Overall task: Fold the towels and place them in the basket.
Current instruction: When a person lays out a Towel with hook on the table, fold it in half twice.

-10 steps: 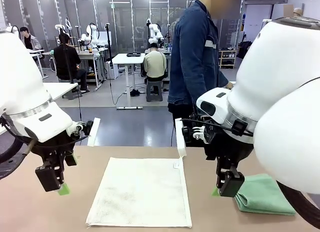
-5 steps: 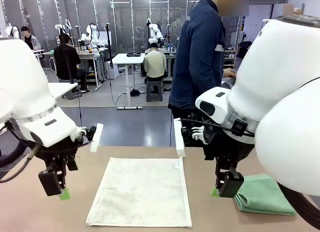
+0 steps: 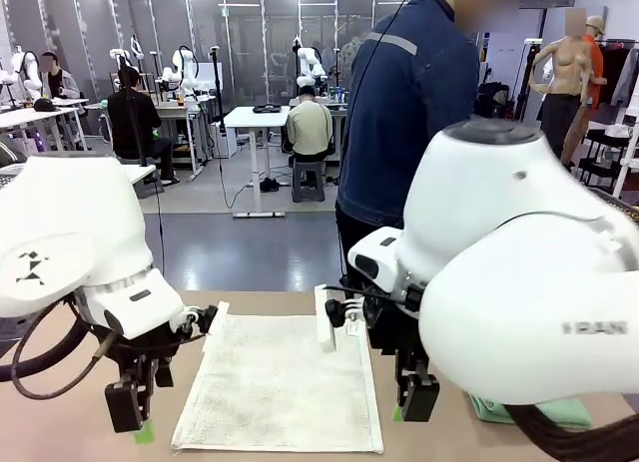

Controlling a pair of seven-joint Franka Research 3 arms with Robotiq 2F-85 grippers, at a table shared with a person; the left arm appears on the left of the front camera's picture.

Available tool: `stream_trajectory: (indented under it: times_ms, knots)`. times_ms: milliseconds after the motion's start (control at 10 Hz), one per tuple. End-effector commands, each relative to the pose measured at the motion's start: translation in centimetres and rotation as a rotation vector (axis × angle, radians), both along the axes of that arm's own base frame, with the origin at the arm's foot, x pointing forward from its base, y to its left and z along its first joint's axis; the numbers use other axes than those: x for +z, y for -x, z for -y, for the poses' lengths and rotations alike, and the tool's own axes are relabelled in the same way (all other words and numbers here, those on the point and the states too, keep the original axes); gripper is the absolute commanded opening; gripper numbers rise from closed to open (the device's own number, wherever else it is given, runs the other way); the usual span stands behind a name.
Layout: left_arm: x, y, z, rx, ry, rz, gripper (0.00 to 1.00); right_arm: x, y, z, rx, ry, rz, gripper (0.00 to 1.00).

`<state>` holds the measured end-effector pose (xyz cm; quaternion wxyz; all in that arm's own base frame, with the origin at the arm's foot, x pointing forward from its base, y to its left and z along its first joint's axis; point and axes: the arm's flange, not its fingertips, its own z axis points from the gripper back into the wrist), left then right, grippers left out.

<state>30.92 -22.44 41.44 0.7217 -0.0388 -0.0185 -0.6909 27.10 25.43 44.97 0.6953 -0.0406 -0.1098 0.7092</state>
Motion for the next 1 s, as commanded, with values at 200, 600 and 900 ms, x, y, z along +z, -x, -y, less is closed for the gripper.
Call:
stream_trajectory:
  times_ms: [200,600,900]
  knots:
    - [-5.6,-1.3,-0.9,-0.034,0.114,0.002,1.0,-6.8,-0.8,0.4,-0.026,-0.048,-0.045,1.0]
    - [-8.4,-1.7,-0.8,0.0,0.092,0.019,1.0,-11.7,-2.8,0.7,-0.025,-0.044,-0.037,1.0]
    - [-9.4,-2.1,-0.6,-0.02,0.098,0.029,1.0,-14.2,-3.4,1.2,-0.028,-0.046,-0.053,1.0]
